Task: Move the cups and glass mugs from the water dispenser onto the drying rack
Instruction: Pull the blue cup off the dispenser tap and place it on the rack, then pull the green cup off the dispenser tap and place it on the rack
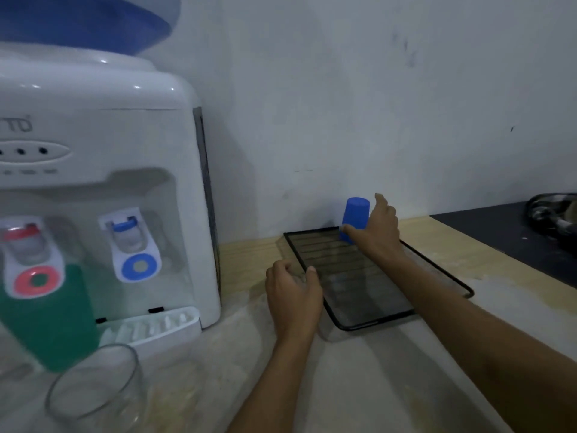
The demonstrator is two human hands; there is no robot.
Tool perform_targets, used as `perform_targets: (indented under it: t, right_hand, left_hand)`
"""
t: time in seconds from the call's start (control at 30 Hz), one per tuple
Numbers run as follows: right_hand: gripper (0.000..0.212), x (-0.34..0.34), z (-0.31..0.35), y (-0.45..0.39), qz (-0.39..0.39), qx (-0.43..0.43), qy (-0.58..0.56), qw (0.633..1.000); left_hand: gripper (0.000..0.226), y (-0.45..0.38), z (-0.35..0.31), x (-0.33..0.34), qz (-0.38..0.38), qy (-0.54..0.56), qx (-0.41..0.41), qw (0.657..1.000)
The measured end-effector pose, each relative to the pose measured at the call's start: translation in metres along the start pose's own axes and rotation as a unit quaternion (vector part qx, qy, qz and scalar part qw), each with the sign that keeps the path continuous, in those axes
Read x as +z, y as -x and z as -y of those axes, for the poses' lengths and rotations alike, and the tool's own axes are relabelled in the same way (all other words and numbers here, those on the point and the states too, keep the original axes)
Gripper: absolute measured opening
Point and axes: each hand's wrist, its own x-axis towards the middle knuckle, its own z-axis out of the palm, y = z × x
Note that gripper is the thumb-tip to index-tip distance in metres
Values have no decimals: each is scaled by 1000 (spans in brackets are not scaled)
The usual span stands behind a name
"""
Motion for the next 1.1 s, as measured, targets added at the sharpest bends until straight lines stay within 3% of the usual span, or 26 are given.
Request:
perform_targets:
  t: [0.17, 0.33, 0.6, 0.77, 0.93, 1.0, 1.1]
  right_hand:
    - [76, -13, 26, 100, 3, -105, -110, 988]
    - [49, -13, 57, 173, 12, -161, -213, 964]
    - [38, 21, 119, 228, 67, -243, -301, 920]
    - [41, 51, 152, 246, 102, -269, -306, 908]
    - [37, 69, 149, 258, 67, -305, -289, 905]
    - [34, 68, 145, 258, 65, -311, -283, 905]
    - [34, 63, 140, 257, 60, -318, -284, 902]
  left_hand:
    - [27, 22, -17, -27, -59, 70, 51, 994]
    - [21, 48, -36, -77, -40, 29, 188, 981]
    - [23, 75, -62, -211, -96, 6, 281, 955]
    - [28, 56, -59, -285, -198, -34, 251, 947]
    - [42, 4, -30, -332, -313, -71, 150, 935]
    - [52, -8, -17, -333, -312, -92, 123, 938]
    - [75, -14, -2, -320, -232, -115, 86, 962]
